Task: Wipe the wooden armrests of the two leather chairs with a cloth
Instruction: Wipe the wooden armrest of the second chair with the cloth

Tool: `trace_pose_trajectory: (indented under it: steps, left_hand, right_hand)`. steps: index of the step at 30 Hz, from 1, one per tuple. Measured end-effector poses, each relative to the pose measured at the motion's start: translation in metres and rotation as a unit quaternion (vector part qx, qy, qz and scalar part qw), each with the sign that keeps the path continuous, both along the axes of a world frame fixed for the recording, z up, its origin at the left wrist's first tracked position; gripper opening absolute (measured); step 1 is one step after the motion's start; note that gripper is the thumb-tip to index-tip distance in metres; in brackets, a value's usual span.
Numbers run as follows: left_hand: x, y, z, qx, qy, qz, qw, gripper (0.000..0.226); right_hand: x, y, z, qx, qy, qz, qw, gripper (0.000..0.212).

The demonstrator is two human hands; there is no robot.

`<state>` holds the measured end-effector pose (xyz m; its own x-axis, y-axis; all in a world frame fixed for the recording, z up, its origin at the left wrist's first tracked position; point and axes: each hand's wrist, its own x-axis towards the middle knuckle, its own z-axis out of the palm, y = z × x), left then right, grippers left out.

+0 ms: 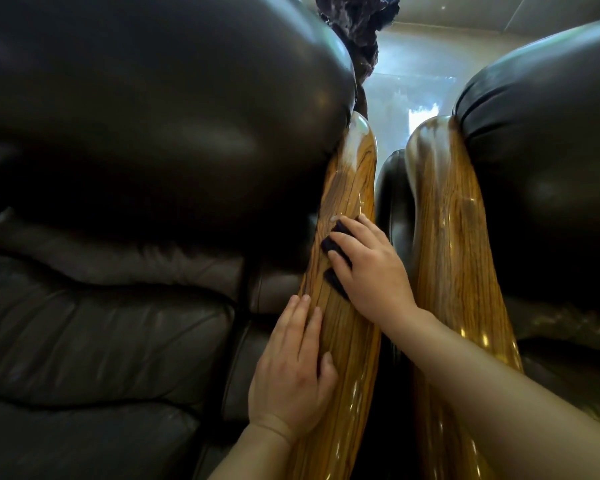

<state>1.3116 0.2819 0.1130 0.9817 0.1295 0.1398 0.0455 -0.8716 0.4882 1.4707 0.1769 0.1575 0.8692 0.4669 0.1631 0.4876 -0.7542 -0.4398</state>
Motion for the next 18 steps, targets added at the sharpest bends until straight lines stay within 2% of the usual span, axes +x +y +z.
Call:
trace_pose_trajectory:
  steps: [4,6,10,12,15,18]
  left_hand:
    - [0.001,0.0,0.001,-0.006,-0.004,-0.001,1.0,0.058]
    - [0.001,0.001,0.0,-0.005,-0.004,-0.002,1.0,0.057]
    - [0.002,0.001,-0.002,-0.002,-0.003,-0.001,1.0,0.057]
    - [0.002,0.001,-0.003,-0.002,-0.004,-0.001,1.0,0.057]
    - [0.002,0.001,-0.004,-0.001,-0.01,-0.004,1.0,0.058]
    - [0.002,0.001,-0.003,-0.002,-0.017,-0.005,1.0,0.059]
  right_hand:
    - [-0.022,-0.032,0.0,-0.037,-0.039,0.107,0.993,0.036]
    - [-0.023,-0.04,-0.001,-0.048,-0.061,0.129,0.989,0.033]
    - [0.005,-0.008,0.01,0.013,-0.053,-0.007,0.998,0.029]
    - [0.015,0.011,0.014,0.016,-0.04,-0.025,0.999,0.029]
    - [-0.005,0.009,0.005,-0.041,-0.078,0.069,0.994,0.03]
    - [-0.028,-0.019,-0.004,-0.042,-0.1,0.145,0.984,0.029]
